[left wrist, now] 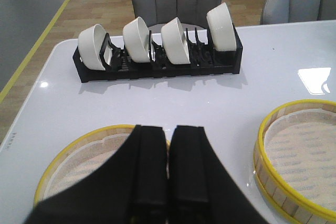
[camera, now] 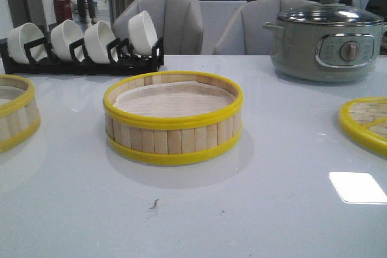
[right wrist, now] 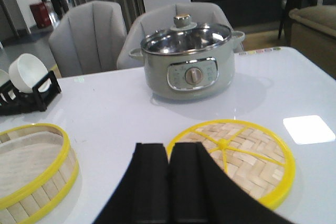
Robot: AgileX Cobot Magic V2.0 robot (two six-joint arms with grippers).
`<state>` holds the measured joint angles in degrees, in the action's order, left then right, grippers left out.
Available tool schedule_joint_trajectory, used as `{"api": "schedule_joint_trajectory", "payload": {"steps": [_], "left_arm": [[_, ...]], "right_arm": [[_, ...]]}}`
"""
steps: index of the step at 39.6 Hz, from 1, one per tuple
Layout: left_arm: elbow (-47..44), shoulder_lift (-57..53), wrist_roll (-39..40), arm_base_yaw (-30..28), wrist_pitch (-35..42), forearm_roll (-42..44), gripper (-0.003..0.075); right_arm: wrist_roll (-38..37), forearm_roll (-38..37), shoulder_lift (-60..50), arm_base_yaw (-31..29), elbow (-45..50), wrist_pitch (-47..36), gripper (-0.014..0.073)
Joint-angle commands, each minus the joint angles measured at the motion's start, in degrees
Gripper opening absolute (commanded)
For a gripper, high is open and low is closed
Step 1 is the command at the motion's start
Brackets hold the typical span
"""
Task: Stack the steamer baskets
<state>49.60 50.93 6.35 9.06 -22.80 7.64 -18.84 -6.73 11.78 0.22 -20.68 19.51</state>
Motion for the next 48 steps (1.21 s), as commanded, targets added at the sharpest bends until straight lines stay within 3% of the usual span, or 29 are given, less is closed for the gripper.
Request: {"api": "schedule_joint_trajectory", "payload": {"steps": [1, 8, 15, 31, 44, 48], "left_arm": [[2.07, -0.39, 0.19, 0.45, 4.78, 0.51, 0.0083], [2.07, -0.39, 0.19, 0.45, 3.61, 0.51, 0.0083], [2.07, -0.39, 0.19, 0.45, 2.95, 0.51, 0.0083], [2.07, -0.39, 0.19, 0.45, 1.91, 0.51, 0.0083], [2.07, -0.39, 0.19, 0.45, 1.39, -0.03, 0.0083], [2.07, -0.39, 0.19, 0.45, 1.39, -0.15, 0.0083]], "right_arm": [[-0.01, 0.12, 9.46, -0.30, -7.08, -1.49, 0.0036], [-0.01, 0.12, 23.38, -0.30, -14.99, 2.90, 0.0036], [-0.01, 0.12, 30.43, -0.30, -17.87, 0.50, 0.0036], [-0.01, 0.12, 31.49, -0.30, -17.87, -8.54, 0.0036], [-0.01, 0.00, 31.60, -0.30, -17.87, -8.70, 0.0039], [1.03, -4.10, 32.16, -0.30, -17.87, -9.51, 0.0039]]}}
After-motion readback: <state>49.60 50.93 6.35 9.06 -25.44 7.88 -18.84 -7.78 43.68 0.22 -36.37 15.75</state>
